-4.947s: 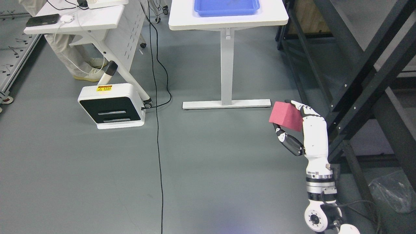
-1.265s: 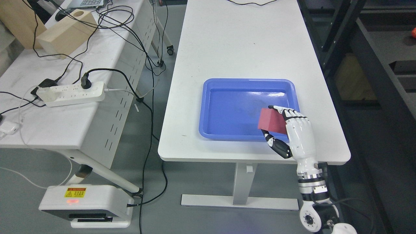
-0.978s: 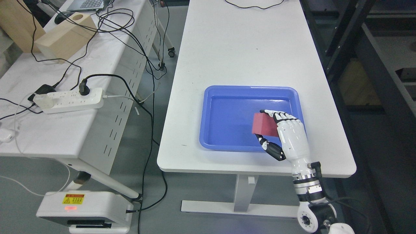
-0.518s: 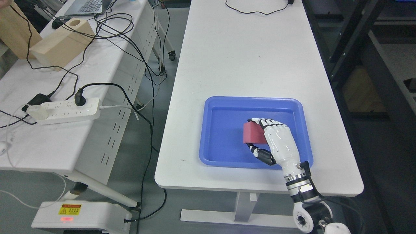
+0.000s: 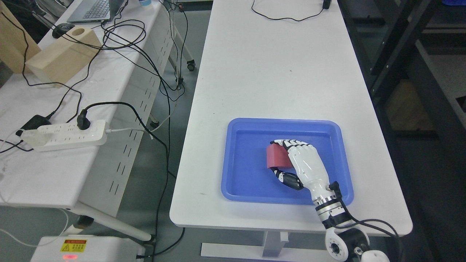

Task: Pick pink block from left shelf to tray
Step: 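Lower the pink cube into the blue tray with the right hand, then open the right hand and release the pink cube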

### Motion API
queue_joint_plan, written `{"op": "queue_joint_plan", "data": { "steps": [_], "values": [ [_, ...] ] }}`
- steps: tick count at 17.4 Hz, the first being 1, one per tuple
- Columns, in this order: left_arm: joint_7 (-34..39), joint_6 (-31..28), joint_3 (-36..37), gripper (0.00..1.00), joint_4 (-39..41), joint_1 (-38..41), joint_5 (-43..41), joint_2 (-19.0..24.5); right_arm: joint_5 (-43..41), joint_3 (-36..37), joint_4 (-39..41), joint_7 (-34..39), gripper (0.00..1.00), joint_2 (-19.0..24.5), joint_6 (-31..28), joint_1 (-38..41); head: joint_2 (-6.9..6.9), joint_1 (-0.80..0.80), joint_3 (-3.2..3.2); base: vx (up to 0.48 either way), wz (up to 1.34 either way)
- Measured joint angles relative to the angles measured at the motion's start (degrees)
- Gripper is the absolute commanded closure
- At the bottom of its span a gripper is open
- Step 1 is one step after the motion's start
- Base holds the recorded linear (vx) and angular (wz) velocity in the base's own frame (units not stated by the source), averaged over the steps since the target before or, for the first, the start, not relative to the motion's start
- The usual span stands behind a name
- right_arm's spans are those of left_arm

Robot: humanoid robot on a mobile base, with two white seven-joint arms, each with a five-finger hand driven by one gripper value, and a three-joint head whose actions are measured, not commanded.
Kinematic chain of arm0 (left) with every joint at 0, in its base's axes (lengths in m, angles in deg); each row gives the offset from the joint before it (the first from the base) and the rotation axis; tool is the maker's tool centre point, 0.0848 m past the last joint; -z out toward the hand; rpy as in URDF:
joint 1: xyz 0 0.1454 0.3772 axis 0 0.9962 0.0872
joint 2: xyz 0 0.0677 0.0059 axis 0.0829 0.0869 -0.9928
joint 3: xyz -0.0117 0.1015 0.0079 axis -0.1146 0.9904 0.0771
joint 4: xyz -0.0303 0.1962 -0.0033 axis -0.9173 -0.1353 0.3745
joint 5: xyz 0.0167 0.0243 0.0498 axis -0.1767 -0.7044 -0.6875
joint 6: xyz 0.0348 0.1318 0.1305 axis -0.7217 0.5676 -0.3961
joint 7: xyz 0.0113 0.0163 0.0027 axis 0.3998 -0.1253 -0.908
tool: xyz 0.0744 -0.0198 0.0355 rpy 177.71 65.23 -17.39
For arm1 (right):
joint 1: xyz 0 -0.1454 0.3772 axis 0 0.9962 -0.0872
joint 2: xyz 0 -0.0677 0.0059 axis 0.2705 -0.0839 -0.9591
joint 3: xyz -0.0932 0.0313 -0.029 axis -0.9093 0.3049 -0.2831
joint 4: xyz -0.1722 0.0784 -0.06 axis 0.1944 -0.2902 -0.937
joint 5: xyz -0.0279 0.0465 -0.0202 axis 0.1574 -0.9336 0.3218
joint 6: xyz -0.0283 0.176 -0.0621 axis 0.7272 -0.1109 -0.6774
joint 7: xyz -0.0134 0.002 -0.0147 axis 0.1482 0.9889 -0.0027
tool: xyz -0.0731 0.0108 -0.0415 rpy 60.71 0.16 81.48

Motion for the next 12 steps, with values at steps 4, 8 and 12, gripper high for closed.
{"op": "queue_joint_plan", "data": {
  "steps": [4,8,12],
  "values": [
    [0.00,0.00,0.00,0.00,0.00,0.00,0.00,0.00,-0.24,-0.18,-0.02,0.01,0.49,0.00,-2.24,0.39,0.00,0.00,0.00,0.051,0.00],
    [0.00,0.00,0.00,0.00,0.00,0.00,0.00,0.00,-0.79,-0.26,-0.01,0.17,0.40,0.00,-3.48,0.79,0.00,0.00,0.00,0.034,0.00],
    [0.00,0.00,0.00,0.00,0.00,0.00,0.00,0.00,-1.94,-0.19,0.06,-0.43,0.34,0.00,-3.68,1.36,0.00,0.00,0.00,0.005,0.00]
  ]
}}
